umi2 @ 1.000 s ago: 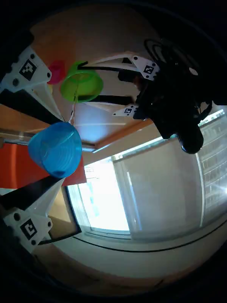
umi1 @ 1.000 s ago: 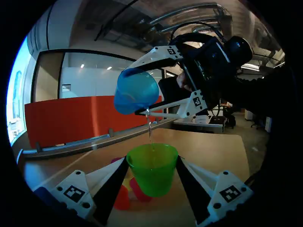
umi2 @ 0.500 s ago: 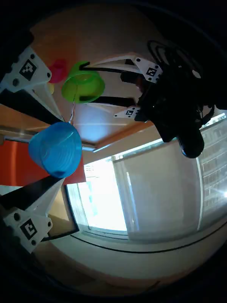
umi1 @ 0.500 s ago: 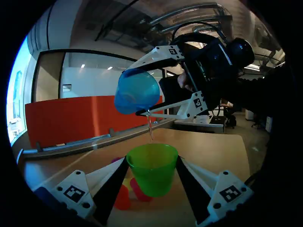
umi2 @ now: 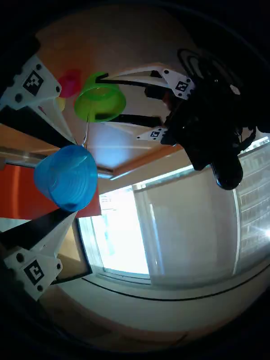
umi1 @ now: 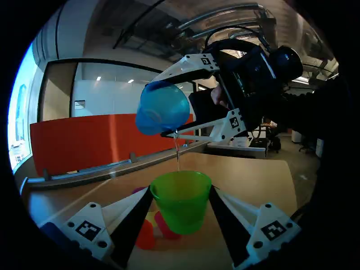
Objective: Pour water
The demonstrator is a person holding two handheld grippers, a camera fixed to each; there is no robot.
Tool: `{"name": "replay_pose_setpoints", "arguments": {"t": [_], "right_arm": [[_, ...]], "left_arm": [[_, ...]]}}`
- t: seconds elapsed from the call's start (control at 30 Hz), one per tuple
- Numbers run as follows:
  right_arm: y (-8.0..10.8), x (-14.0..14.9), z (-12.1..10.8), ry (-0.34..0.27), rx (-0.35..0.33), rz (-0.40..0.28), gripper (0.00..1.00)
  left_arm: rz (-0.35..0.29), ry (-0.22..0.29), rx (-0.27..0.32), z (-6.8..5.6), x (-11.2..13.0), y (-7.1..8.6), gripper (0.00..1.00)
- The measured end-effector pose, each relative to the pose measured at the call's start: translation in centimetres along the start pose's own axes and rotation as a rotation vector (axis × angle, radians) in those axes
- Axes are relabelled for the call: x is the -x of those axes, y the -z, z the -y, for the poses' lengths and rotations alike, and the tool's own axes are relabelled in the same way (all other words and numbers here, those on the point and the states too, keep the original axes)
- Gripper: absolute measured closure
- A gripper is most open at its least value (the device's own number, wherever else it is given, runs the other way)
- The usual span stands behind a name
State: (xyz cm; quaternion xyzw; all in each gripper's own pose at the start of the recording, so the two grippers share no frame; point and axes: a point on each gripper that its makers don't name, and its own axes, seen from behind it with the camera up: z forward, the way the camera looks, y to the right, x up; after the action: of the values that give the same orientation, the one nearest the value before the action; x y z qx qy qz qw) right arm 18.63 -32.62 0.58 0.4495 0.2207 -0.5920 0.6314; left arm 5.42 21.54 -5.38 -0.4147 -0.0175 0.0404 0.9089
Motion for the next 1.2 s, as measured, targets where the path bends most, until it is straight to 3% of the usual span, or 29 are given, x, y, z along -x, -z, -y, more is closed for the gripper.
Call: {"name": "replay_pose_setpoints", "arguments": {"t": [1.2], "right_arm": [[0.63,-0.86,0.13,0.064,0.005,-0.002,0.09]], "left_arm": [[-0.003,-0.005,0.000,-0.15,-0.34,0.04,0.12]]}}
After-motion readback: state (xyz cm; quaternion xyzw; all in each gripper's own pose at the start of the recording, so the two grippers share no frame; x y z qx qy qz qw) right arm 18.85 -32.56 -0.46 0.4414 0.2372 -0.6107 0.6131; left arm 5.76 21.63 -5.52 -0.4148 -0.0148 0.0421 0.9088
